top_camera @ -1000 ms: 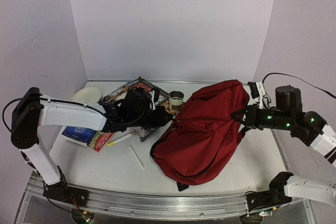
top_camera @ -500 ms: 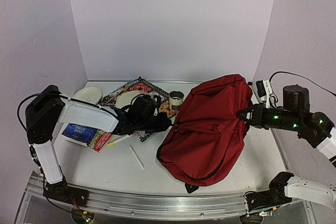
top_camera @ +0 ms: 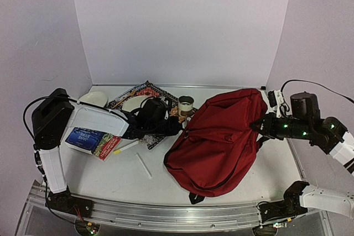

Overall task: Pack the student bag
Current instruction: Place the student bag at the center of the board.

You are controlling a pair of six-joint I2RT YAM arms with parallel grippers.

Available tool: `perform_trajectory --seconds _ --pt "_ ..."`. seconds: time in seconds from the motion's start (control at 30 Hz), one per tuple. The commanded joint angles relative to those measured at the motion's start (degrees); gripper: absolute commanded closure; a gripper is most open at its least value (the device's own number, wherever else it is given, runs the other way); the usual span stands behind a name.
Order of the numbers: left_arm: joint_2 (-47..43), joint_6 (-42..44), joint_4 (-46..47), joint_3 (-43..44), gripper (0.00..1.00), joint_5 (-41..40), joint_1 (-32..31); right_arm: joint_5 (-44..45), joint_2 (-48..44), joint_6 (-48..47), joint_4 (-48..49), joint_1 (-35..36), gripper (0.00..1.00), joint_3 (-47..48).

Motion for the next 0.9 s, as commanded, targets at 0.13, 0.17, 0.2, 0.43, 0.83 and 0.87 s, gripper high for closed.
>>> perform_trajectory --seconds 0.13,0.17,0.2,0.43,0.83,0.87 --pt "-1.11 4.34 -0.92 2.76 1.0 1.61 1.12 5.81 4.23 -2.89 -7.29 -0.07 0.74 2.5" --pt "-1.14 4.49 -0.92 2.68 1.0 2.41 1.15 5.78 4.92 -3.25 -8.1 -0.07 0.72 3.17" --pt "-1.25 4.5 -0.92 2.44 1.0 2.71 1.12 5.9 5.49 -3.6 -8.97 0.05 0.69 3.81" --pt "-3.49 4.41 -0.89 0.52 0.98 2.48 1.09 8.68 9.85 -6.33 -13.95 2.41 0.54 9.74" --pt "-5.68 3.44 -0.56 -0.17 0.95 4.84 0.98 23.09 17.02 -9.83 -25.78 7.23 0.13 24.81" --pt "-5.9 3.45 -0.55 -0.28 0.95 4.69 0.97 24.1 17.1 -9.94 -26.89 7.23 0.11 25.62"
